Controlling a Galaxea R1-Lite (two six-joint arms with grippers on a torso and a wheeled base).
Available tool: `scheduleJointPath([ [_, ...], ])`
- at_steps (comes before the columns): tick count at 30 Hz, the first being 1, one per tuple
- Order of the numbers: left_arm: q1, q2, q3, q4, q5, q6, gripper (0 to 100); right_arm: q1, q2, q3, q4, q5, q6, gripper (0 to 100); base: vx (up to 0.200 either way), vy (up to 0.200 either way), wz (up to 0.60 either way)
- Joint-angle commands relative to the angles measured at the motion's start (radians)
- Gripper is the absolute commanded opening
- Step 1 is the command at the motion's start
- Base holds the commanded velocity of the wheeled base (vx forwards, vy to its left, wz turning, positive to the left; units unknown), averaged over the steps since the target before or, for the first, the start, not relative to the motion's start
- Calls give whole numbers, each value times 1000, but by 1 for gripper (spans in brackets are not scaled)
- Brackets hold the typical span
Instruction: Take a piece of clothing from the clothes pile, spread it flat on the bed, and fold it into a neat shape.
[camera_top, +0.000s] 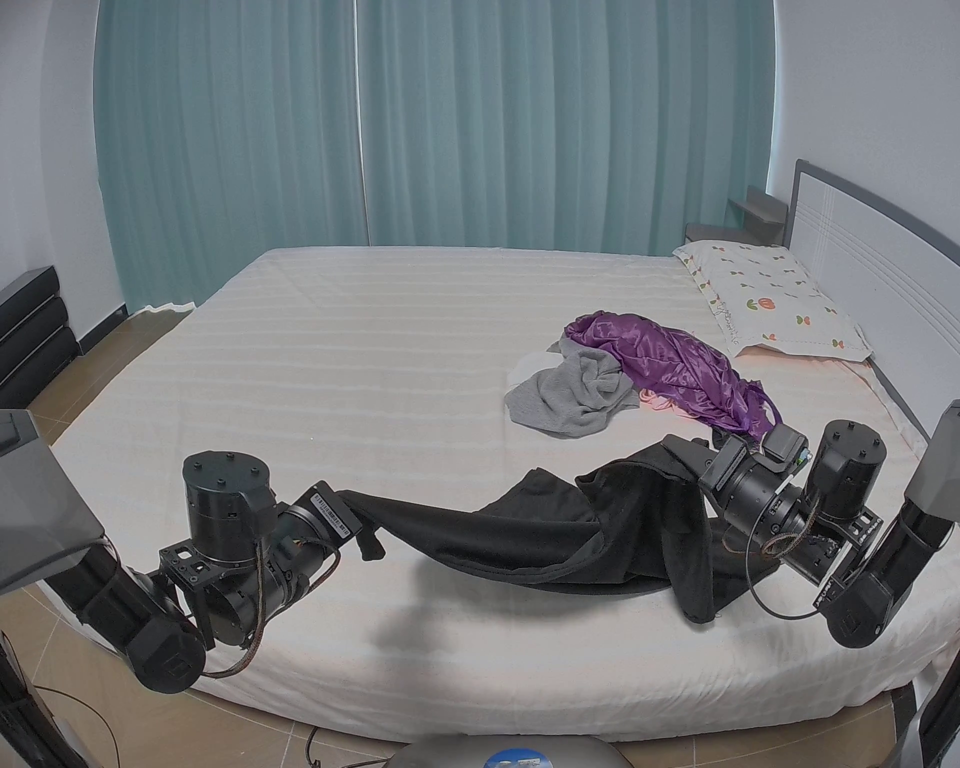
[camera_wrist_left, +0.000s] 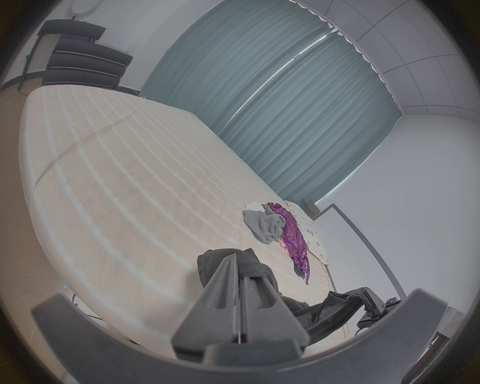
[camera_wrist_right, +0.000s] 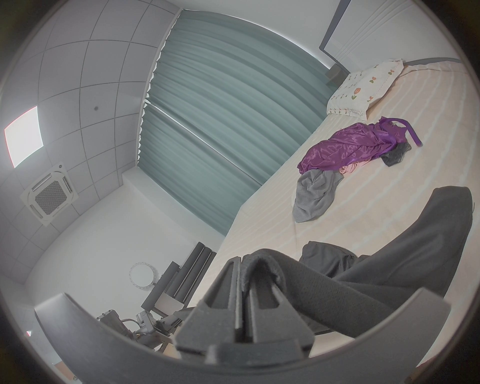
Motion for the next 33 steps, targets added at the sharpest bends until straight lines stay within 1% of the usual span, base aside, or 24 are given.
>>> scheduleJointPath([
  [1, 2, 9, -1, 0, 0, 0, 0, -15, 26, -13, -1, 0, 0, 0, 0, 200, 0],
  [14, 2, 3, -1, 0, 0, 0, 0, -12, 16, -20, -2, -4, 2, 0, 0, 200, 0],
  [19, 3, -4, -1, 0, 0, 1, 0, -9, 17, -13, -48, -6, 0, 0, 0, 200, 0],
  [33, 3, 0, -1, 0, 2, 1, 0, -9, 16, -13, -48, -6, 0, 0, 0, 200, 0],
])
